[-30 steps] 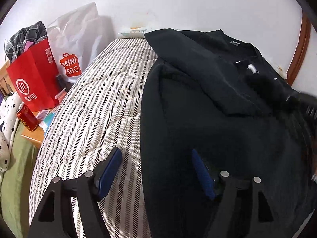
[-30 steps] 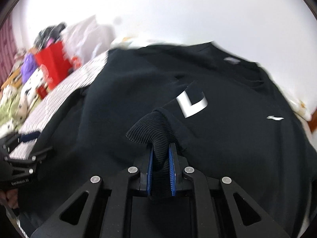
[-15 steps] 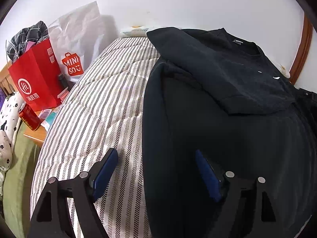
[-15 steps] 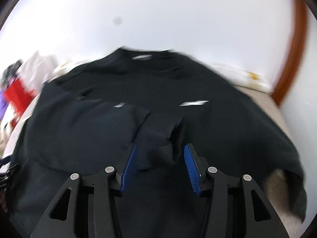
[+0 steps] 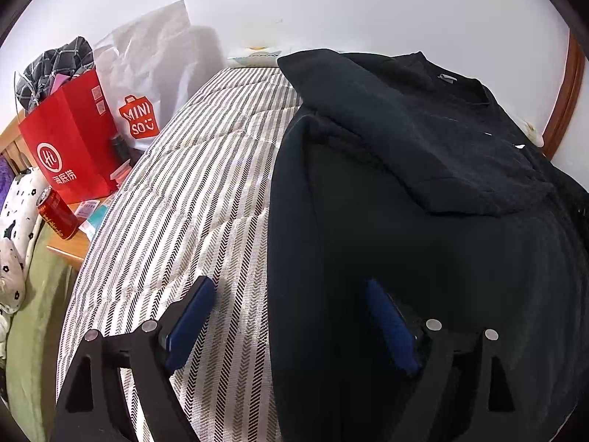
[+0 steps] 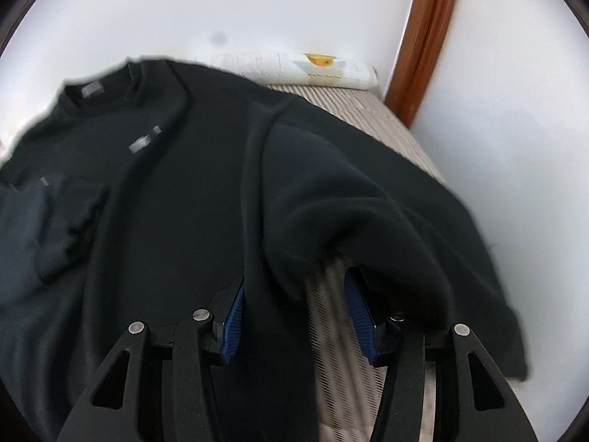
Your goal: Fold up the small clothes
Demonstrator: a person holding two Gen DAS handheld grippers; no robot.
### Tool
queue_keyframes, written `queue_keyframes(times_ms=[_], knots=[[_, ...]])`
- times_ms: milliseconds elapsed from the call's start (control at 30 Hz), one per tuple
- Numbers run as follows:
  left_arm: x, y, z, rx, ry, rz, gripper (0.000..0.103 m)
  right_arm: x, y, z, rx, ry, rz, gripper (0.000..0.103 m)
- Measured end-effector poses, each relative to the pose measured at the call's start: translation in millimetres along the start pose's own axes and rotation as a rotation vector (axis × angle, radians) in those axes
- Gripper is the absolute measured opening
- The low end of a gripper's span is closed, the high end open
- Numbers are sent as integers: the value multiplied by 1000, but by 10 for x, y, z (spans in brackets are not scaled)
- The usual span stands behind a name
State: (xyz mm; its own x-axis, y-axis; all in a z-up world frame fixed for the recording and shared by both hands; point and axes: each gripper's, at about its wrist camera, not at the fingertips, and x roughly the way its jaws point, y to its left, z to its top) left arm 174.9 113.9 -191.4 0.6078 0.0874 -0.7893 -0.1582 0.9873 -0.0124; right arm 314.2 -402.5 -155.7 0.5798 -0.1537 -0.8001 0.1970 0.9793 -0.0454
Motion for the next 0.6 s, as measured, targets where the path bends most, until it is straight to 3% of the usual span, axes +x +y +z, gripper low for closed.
queue_keyframes(times_ms=[67,200,233,267,300,433,600], knots=[[5,10,1,-4,1,6,87,28,4,41,19,-11,44,50],[13,22,2,-9,3,11,89,186,260,184,-44,-20,29,49],[14,21,1,-10,4,12,89,223,289,201,-50,-20,18,43],[14,21,1,-10,3,12,89,291,295,240,-48,-23,4,18],[14,21,1,-10,3,12,89,334,263,291,-38,-26,8,14],[21,31,1,-11,5,15,91,294,-50,380,115,-97,-34,14],[24,28,2,-13,5,16,91,400,-109,379,125,-63,-27,14]])
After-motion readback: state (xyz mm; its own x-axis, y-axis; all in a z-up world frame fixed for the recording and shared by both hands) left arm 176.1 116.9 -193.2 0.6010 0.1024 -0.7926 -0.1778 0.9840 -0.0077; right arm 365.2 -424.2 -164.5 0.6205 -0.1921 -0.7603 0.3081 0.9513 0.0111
